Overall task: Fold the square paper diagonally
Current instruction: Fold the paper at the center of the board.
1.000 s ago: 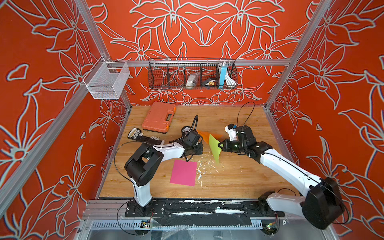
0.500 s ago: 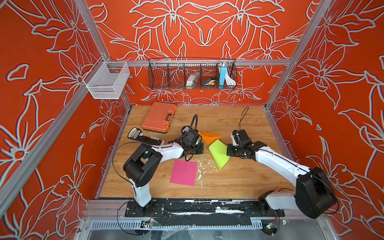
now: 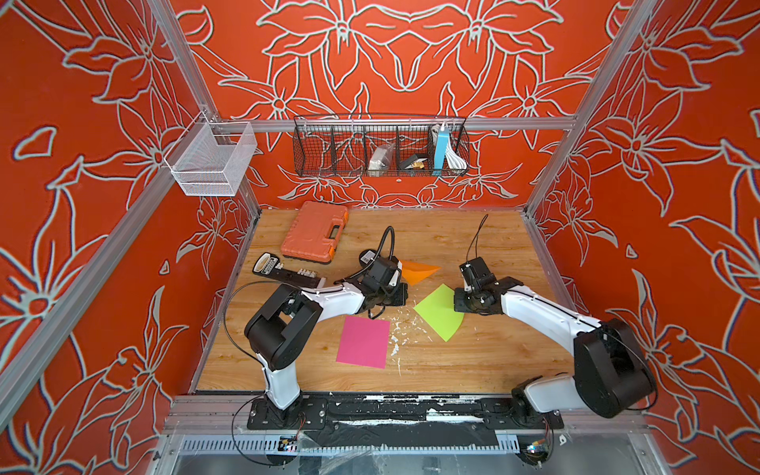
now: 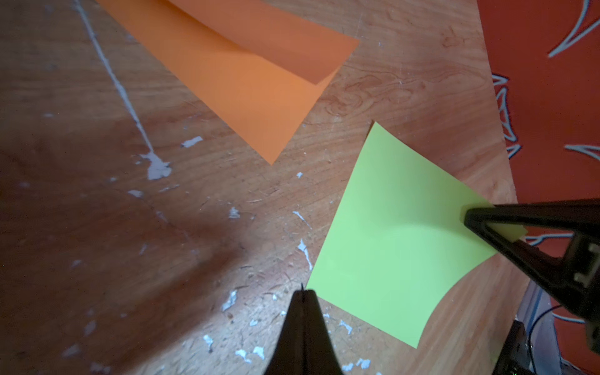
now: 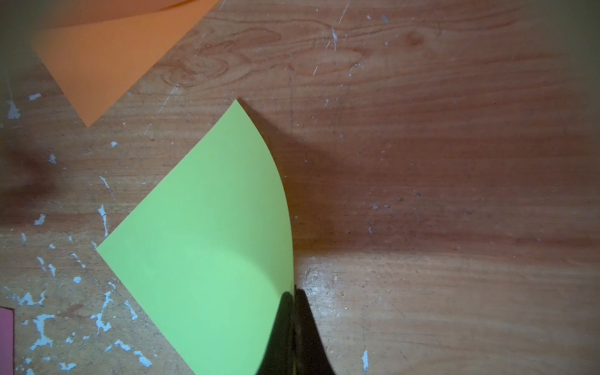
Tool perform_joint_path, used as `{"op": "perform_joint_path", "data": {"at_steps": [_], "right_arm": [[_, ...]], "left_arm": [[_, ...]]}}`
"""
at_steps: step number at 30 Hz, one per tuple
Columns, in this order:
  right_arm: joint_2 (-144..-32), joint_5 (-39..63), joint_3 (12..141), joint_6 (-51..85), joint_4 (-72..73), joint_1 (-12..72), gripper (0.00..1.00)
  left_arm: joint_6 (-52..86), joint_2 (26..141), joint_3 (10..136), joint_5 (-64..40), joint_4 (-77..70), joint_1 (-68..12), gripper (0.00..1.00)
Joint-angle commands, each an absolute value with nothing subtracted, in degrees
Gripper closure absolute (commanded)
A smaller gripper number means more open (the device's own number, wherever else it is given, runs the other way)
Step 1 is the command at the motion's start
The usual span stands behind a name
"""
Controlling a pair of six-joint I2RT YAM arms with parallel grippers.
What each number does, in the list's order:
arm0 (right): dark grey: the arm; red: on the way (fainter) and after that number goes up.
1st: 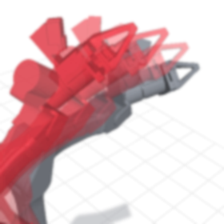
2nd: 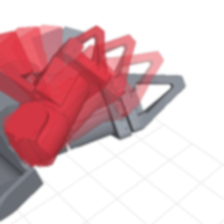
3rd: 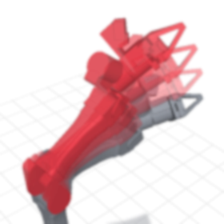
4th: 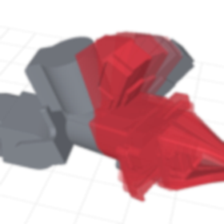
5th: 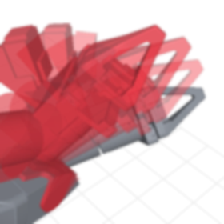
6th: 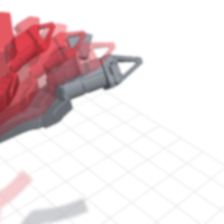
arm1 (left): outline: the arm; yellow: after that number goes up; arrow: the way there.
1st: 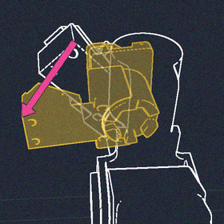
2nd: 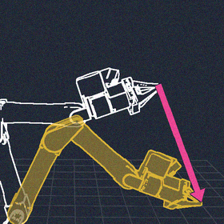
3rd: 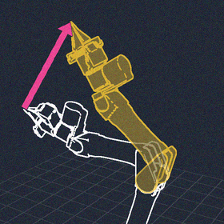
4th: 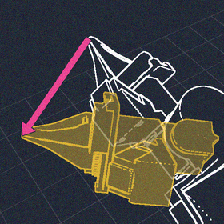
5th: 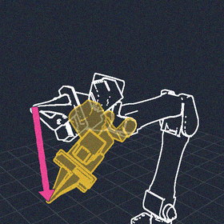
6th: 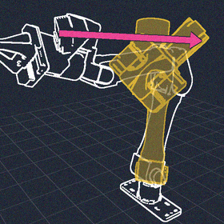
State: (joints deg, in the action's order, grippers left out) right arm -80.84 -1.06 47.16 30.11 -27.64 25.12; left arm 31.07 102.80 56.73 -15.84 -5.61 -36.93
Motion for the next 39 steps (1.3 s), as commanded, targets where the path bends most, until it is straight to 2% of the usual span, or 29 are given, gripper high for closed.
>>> {"op": "perform_joint_path", "data": {"at_steps": [1, 6, 28, 39], "right_arm": [[-80.18, 0.0, 46.97, 30.08, -27.63, 24.96, 1.0], [-79.37, 0.26, 46.06, 31.09, -26.73, 24.96, 1.0], [-77.66, 2.98, 45.24, 30.18, -25.16, 24.96, 1.0], [-79.55, 16.87, 44.5, 29.65, -15.51, 25.65, 1.0]], "left_arm": [[30.45, 104.91, 57.97, -18.92, -7.21, -38.51, 0.95], [31.9, 107.53, 58.87, -22.61, -8.74, -39.11, 0.98], [32.05, 114.07, 63.35, -23.75, -6.43, -39.73, 1.0], [32.11, 116.26, 65.02, -23.95, -4.79, -39.81, 1.0]]}}
